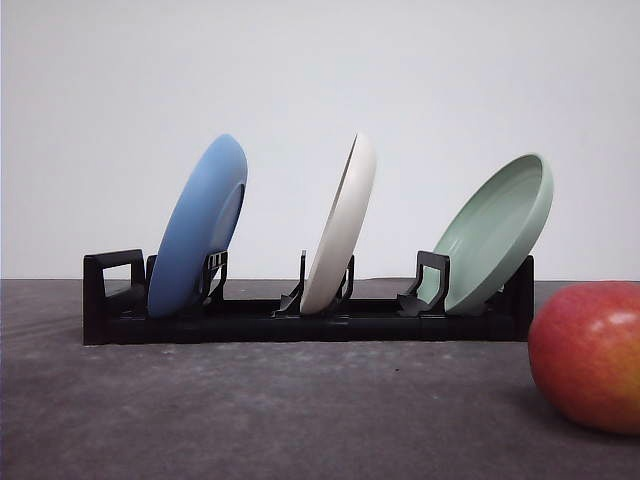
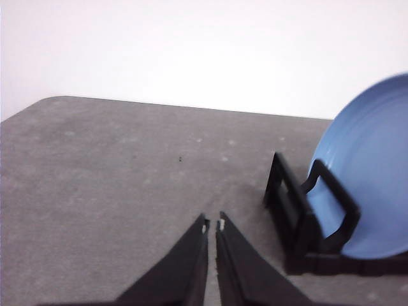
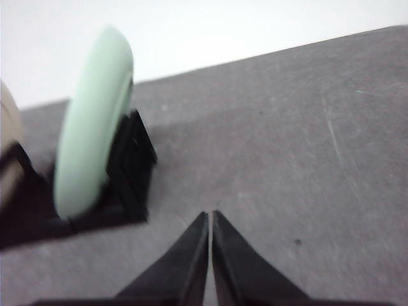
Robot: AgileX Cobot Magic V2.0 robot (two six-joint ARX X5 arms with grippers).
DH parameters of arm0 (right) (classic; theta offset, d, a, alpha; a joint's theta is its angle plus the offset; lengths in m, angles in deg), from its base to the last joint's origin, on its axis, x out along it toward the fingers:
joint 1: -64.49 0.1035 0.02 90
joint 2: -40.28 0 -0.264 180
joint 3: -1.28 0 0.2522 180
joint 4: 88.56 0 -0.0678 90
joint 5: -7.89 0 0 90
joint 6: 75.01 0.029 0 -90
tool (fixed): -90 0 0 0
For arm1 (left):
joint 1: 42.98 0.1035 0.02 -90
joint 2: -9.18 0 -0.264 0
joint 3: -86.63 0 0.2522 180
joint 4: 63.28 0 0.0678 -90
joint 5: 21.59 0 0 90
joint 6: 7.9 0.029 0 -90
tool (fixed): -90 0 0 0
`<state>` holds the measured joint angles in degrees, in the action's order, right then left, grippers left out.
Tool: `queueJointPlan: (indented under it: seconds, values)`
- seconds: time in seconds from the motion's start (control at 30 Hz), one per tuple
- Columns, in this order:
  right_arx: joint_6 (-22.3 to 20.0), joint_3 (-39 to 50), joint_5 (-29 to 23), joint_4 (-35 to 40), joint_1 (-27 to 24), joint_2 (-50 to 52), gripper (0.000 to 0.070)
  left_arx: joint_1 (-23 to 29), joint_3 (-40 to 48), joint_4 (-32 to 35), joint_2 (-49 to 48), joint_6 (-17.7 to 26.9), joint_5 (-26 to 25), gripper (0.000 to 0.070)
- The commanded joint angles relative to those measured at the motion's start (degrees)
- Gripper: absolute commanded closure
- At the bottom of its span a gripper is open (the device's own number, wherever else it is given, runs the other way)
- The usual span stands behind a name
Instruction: Place pomegranate in white plate
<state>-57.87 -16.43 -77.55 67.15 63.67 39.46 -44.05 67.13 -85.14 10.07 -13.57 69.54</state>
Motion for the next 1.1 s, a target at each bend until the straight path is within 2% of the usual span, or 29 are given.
queueJointPlan:
  seconds: [0.0, 0.07, 0.13, 0.27, 0.37, 0.5, 0.57, 0.63, 0.7, 0.97, 1.03, 1.07]
  values:
    - [3.5, -4.0, 0.3, -0.1, -0.1, -0.7, 0.0698, -0.3, -4.2, -1.8, 1.0, -3.1, -0.4, 0.0699]
    - [3.5, -8.2, 1.1, -2.8, -0.1, -2.1, 0.0699, -0.7, -8.3, -5.5, 2.9, -4.7, -2.2, 0.0699]
    - [3.5, -13.5, 2.7, -6.6, -0.1, -4.3, 0.0698, -0.9, -13.1, -9.1, 5.7, -6.1, -6.2, 0.0699]
    - [1.1, -25.3, 8.5, -16.2, -0.1, -10.5, 0.0698, -1.5, -22.8, -16.0, 12.6, -7.4, -19.0, 0.0699]
    - [-3.8, -33.3, 13.5, -24.3, -0.1, -15.8, 0.0698, -1.7, -29.3, -21.4, 17.6, -7.4, -29.4, 0.0699]
    - [-14.1, -42.7, 24.0, -34.9, -0.1, -22.9, 0.0698, -2.1, -35.9, -27.0, 23.3, -7.3, -43.4, 0.0699]
    - [-17.8, -45.6, 29.1, -37.7, -0.1, -25.2, 0.0698, -2.4, -37.5, -27.4, 25.0, -7.3, -49.6, 0.0699]
    - [-19.6, -47.4, 33.1, -38.2, -0.1, -26.7, 0.0698, -2.5, -38.3, -26.7, 26.1, -7.2, -54.3, 0.0699]
    - [-19.7, -47.9, 34.7, -36.6, -0.1, -27.2, 0.0698, -2.6, -38.6, -25.5, 26.4, -7.0, -56.0, 0.07]
    - [-18.2, -47.9, 34.6, -34.8, -0.1, -27.1, 0.0695, -2.7, -38.6, -25.1, 26.4, -2.9, -54.7, 0.0692]
    - [-17.7, -47.9, 34.6, -34.8, -0.1, -27.1, 0.0681, -3.2, -38.6, -25.2, 26.4, -1.7, -54.5, 0.0617]
    - [-17.6, -47.9, 34.6, -34.8, -0.1, -27.1, 0.0642, -3.5, -38.6, -25.2, 26.4, -1.2, -54.0, 0.0554]
